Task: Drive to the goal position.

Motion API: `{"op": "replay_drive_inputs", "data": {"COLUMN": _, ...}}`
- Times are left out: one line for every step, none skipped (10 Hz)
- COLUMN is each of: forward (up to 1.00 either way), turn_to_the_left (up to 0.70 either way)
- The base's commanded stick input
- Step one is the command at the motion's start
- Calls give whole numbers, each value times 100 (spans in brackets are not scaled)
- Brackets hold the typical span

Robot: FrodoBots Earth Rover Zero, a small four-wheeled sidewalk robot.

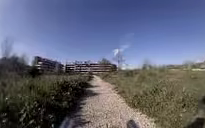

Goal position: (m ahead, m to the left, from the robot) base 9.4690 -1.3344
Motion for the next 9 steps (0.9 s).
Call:
{"op": "replay_drive_inputs", "data": {"forward": 50, "turn_to_the_left": 0}}
{"op": "replay_drive_inputs", "data": {"forward": 50, "turn_to_the_left": 0}}
{"op": "replay_drive_inputs", "data": {"forward": 50, "turn_to_the_left": 0}}
{"op": "replay_drive_inputs", "data": {"forward": 50, "turn_to_the_left": 0}}
{"op": "replay_drive_inputs", "data": {"forward": 50, "turn_to_the_left": 0}}
{"op": "replay_drive_inputs", "data": {"forward": 50, "turn_to_the_left": 0}}
{"op": "replay_drive_inputs", "data": {"forward": 50, "turn_to_the_left": 0}}
{"op": "replay_drive_inputs", "data": {"forward": 50, "turn_to_the_left": 0}}
{"op": "replay_drive_inputs", "data": {"forward": 50, "turn_to_the_left": 0}}
